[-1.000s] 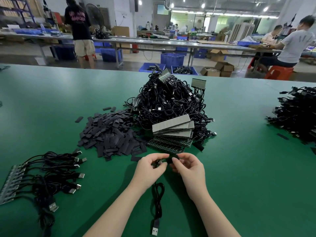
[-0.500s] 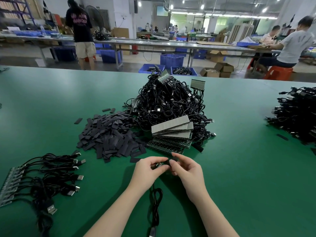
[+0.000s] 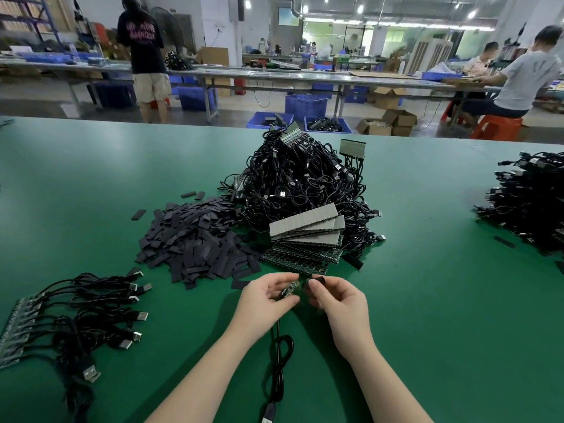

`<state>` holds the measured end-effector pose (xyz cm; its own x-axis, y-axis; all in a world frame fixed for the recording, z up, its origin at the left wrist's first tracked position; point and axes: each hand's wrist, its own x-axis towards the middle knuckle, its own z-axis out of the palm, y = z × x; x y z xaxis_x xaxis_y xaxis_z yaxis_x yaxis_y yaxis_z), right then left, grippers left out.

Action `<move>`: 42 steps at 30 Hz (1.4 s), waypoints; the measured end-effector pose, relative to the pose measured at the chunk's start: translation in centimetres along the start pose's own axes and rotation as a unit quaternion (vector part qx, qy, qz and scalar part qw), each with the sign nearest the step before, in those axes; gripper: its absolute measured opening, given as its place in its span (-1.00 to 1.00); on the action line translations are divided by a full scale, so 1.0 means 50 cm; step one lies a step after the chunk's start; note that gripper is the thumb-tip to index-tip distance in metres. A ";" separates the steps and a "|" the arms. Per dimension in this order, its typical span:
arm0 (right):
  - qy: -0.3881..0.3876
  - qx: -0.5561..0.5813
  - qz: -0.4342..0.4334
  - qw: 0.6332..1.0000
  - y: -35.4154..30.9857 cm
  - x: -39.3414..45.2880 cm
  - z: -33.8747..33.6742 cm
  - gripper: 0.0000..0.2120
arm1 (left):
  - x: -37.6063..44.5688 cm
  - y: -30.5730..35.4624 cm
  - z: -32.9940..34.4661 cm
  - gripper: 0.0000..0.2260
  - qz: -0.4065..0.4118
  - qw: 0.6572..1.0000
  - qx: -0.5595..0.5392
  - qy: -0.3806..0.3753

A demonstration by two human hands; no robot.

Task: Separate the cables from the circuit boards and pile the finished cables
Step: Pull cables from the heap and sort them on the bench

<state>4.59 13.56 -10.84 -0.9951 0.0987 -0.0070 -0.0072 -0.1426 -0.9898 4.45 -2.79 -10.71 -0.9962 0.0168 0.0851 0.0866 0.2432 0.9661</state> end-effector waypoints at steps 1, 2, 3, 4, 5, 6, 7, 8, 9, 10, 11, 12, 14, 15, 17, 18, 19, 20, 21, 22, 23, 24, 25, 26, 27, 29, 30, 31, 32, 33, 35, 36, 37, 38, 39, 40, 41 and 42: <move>0.004 0.005 0.003 1.000 0.001 0.001 0.001 -0.94 | -0.001 0.000 0.001 -0.62 -0.002 1.000 0.004 0.012; 0.009 0.009 0.004 1.000 0.002 0.002 0.002 -0.96 | -0.002 0.000 0.002 -0.62 -0.005 1.000 0.008 0.022; 0.012 0.013 0.004 1.000 0.003 0.002 0.003 -0.98 | -0.003 0.000 0.003 -0.62 -0.007 0.999 0.012 0.030; 0.013 0.017 0.003 1.000 0.003 0.002 0.003 -0.98 | -0.004 -0.001 0.004 -0.63 -0.007 0.999 0.016 0.035; 0.012 0.022 0.002 1.000 0.002 0.002 0.003 -0.98 | -0.005 -0.001 0.006 -0.63 -0.007 0.999 0.021 0.037; 0.010 0.021 0.001 1.000 0.002 0.002 0.003 -0.98 | -0.006 0.000 0.007 -0.63 -0.006 0.999 0.025 0.037; 0.006 0.015 -0.002 1.000 0.003 0.002 0.003 -0.99 | -0.006 0.000 0.008 -0.64 -0.004 0.999 0.029 0.035; 0.002 0.005 -0.006 1.000 0.003 0.001 0.004 -0.98 | -0.006 0.000 0.009 -0.64 -0.003 0.999 0.029 0.032; -0.001 -0.003 -0.009 1.000 0.004 0.001 0.004 -0.98 | -0.006 0.000 0.009 -0.65 -0.002 0.999 0.026 0.027; -0.001 -0.008 -0.011 1.000 0.004 0.001 0.004 -0.97 | -0.007 -0.001 0.009 -0.65 0.000 1.000 0.022 0.022; 0.000 -0.010 -0.011 1.000 0.005 0.001 0.004 -0.97 | -0.007 -0.001 0.009 -0.66 0.005 1.000 0.021 0.017; 0.001 -0.011 -0.011 1.000 0.005 0.001 0.004 -0.97 | -0.006 -0.002 0.009 -0.67 0.013 1.000 0.023 0.014; 0.000 -0.018 -0.012 1.000 0.006 0.001 0.004 -0.96 | -0.005 -0.004 0.011 -0.70 0.030 0.999 0.034 0.013; -0.001 -0.022 -0.014 1.000 0.007 0.001 0.004 -0.96 | -0.004 -0.004 0.011 -0.72 0.036 0.999 0.037 0.014; -0.002 -0.025 -0.015 1.000 0.006 0.001 0.005 -0.95 | -0.003 -0.006 0.012 -0.74 0.043 0.998 0.043 0.015; -0.002 -0.023 -0.015 1.000 0.006 0.001 0.005 -0.96 | -0.002 -0.006 0.012 -0.74 0.046 0.998 0.049 0.016; -0.001 -0.019 -0.014 1.000 0.005 0.000 0.005 -0.96 | -0.002 -0.007 0.012 -0.74 0.048 0.997 0.055 0.017; 0.001 -0.013 -0.012 1.000 0.004 0.000 0.005 -0.96 | -0.002 -0.007 0.012 -0.74 0.050 0.997 0.060 0.017; 0.002 -0.007 -0.011 1.000 0.003 0.001 0.005 -0.96 | -0.001 -0.007 0.011 -0.74 0.053 0.996 0.063 0.017; 0.004 -0.004 -0.011 1.000 0.003 0.000 0.004 -0.96 | -0.002 -0.008 0.012 -0.74 0.055 0.996 0.065 0.016; 0.006 -0.003 -0.011 1.000 0.003 0.000 0.005 -0.96 | -0.002 -0.008 0.011 -0.74 0.057 0.996 0.066 0.014; 0.007 -0.004 -0.011 1.000 0.003 0.000 0.005 -0.97 | -0.002 -0.008 0.011 -0.74 0.057 0.996 0.067 0.013; 0.009 -0.007 -0.012 1.000 0.004 -0.001 0.005 -0.97 | -0.002 -0.008 0.011 -0.73 0.057 0.996 0.067 0.012; 0.011 -0.011 -0.013 1.000 0.004 -0.001 0.005 -0.97 | -0.002 -0.009 0.010 -0.72 0.057 0.996 0.067 0.011; 0.012 -0.014 -0.014 1.000 0.005 -0.001 0.005 -0.97 | -0.002 -0.009 0.010 -0.72 0.059 0.996 0.067 0.009; 0.014 -0.018 -0.016 1.000 0.006 0.001 0.005 -0.98 | -0.002 -0.010 0.011 -0.71 0.063 0.996 0.068 0.004; 0.015 -0.019 -0.017 1.000 0.007 0.001 0.005 -0.97 | -0.002 -0.010 0.012 -0.70 0.064 0.996 0.069 0.003; 0.016 -0.021 -0.018 0.999 0.007 0.002 0.005 -0.97 | -0.002 -0.010 0.012 -0.69 0.065 0.995 0.069 0.003; 0.017 -0.024 -0.020 0.999 0.008 0.002 0.004 -0.97 | -0.001 -0.011 0.011 -0.67 0.067 0.995 0.068 0.003; 0.018 -0.026 -0.021 0.999 0.009 0.003 0.004 -0.97 | -0.001 -0.011 0.011 -0.64 0.068 0.995 0.069 0.002; 0.017 -0.024 -0.022 0.999 0.010 0.003 0.004 -0.97 | 0.000 -0.012 0.011 -0.62 0.071 0.995 0.071 0.002; 0.015 -0.023 -0.022 0.999 0.010 0.003 0.004 -0.97 | 0.000 -0.012 0.011 -0.63 0.072 0.995 0.071 0.003; 0.014 -0.022 -0.022 0.999 0.009 0.003 0.004 -0.97 | 0.000 -0.013 0.011 -0.64 0.071 0.995 0.071 0.004; 0.012 -0.020 -0.021 1.000 0.009 0.003 0.005 -0.96 | 0.000 -0.013 0.012 -0.66 0.070 0.995 0.072 0.005; 0.010 -0.016 -0.019 1.000 0.008 0.003 0.005 -0.96 | 0.000 -0.013 0.012 -0.67 0.069 0.995 0.073 0.005; 0.009 -0.012 -0.017 1.000 0.008 0.002 0.005 -0.97 | 0.000 -0.013 0.012 -0.67 0.068 0.995 0.075 0.005; 0.008 -0.008 -0.016 1.000 0.007 0.002 0.005 -0.97 | 0.000 -0.013 0.012 -0.67 0.067 0.995 0.076 0.004; 0.008 -0.004 -0.016 1.000 0.007 0.002 0.005 -0.97 | 0.000 -0.013 0.012 -0.69 0.067 0.995 0.076 0.002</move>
<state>4.47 13.27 -11.14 -0.9926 0.1193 0.0226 -0.0384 -0.1321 -0.9905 4.37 -2.37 -11.48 -0.9758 0.0543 0.2118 0.2163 0.3829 0.8981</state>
